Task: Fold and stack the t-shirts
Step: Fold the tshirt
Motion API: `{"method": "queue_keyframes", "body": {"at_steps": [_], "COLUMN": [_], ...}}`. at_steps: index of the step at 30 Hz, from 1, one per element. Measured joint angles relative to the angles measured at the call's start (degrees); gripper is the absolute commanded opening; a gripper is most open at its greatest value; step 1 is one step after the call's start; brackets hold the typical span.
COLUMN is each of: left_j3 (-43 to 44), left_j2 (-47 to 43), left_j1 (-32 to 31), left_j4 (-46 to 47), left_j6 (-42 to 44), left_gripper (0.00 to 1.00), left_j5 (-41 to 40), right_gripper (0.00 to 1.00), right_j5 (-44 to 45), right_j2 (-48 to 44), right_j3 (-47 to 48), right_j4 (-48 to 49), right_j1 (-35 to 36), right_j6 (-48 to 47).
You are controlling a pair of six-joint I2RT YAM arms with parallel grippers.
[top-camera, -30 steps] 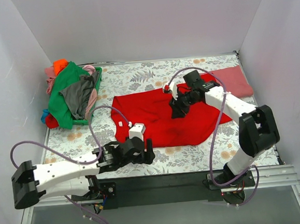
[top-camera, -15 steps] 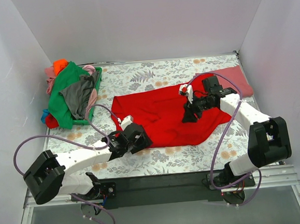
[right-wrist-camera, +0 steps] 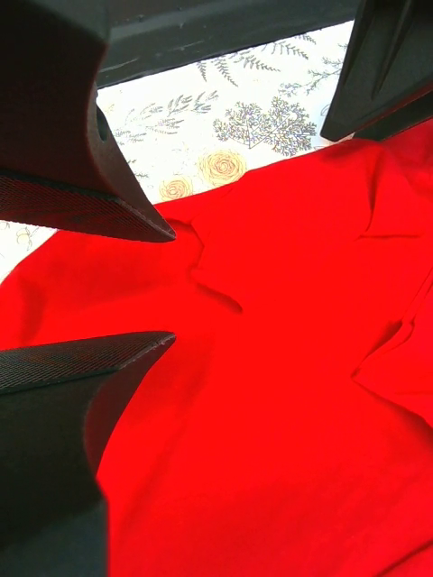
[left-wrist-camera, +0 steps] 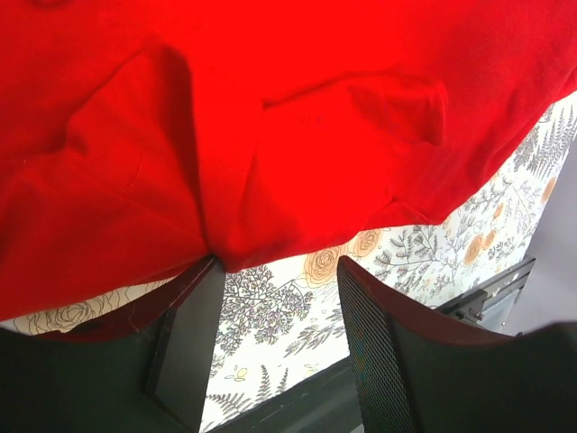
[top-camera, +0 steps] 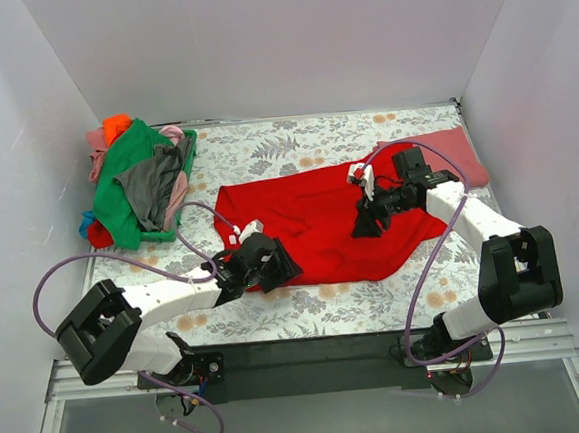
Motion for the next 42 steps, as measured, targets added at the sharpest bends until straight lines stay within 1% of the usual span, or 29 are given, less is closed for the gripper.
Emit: {"method": "queue_keyframes", "body": {"at_steps": [6, 7, 9, 10, 11, 14, 16, 17, 18, 26, 32, 36, 40, 41, 42], "left_j3": [-0.79, -0.83, -0.92, -0.94, -0.94, -0.94, -0.94, -0.94, -0.94, -0.76, 1.46, 3.39, 3.56, 3.56, 3.56], "left_j2": [0.87, 1.09, 1.25, 1.29, 1.38, 1.75, 1.88, 1.9, 1.9, 1.66, 0.26, -0.52, -0.52, -0.42, -0.26], "left_j1": [0.33, 0.35, 0.48, 0.52, 0.52, 0.55, 0.52, 0.55, 0.55, 0.55, 0.72, 1.73, 4.13, 4.9, 5.62], "left_j4": [1.86, 2.01, 2.21, 2.27, 2.32, 2.34, 2.32, 2.34, 2.36, 2.29, 2.27, 2.97, 3.74, 3.82, 3.87], "left_j6": [0.13, 0.17, 0.28, 0.55, 0.5, 1.01, 1.4, 1.51, 1.62, 2.97, 3.32, 3.13, 2.03, 1.77, 1.57], "left_gripper": [0.49, 0.43, 0.36, 0.28, 0.24, 0.13, 0.09, 0.03, 0.0, 0.0, 0.0, 0.0, 0.0, 0.03, 0.08], "left_j5": [1.07, 1.11, 1.16, 1.27, 1.33, 1.68, 2.01, 2.21, 2.38, 4.57, 8.0, 10.71, 13.79, 14.43, 14.91], "right_gripper": [0.51, 0.51, 0.51, 0.51, 0.51, 0.51, 0.51, 0.51, 0.51, 0.51, 0.51, 0.51, 0.51, 0.51, 0.51], "right_j5": [-0.28, -0.42, -0.55, -0.66, -0.68, -0.87, -0.9, -0.94, -0.96, -1.05, -1.09, -1.09, -1.09, -1.09, -1.09], "right_j2": [0.0, 0.0, 0.0, 0.0, 0.0, -0.02, -0.02, -0.02, -0.02, -0.02, -0.02, -0.02, -0.02, -0.02, -0.02], "right_j3": [-0.02, -0.02, -0.07, -0.11, -0.2, -0.81, -0.87, -0.87, -0.87, -0.87, -0.87, -0.87, -0.87, -0.87, -0.87], "right_j4": [0.0, 0.0, 0.0, 0.02, 0.04, 0.28, 0.26, 0.33, 0.33, 0.35, 0.35, 0.35, 0.35, 0.35, 0.35], "right_j1": [0.0, 0.0, 0.0, 0.0, 0.0, 0.0, 0.0, 0.0, -0.02, -0.09, -0.33, -0.42, -0.44, -0.44, -0.44], "right_j6": [-0.15, -0.17, -0.17, -0.2, -0.2, -0.22, -0.22, -0.22, -0.22, -0.26, -0.31, -0.39, -0.39, -0.42, -0.42]}}
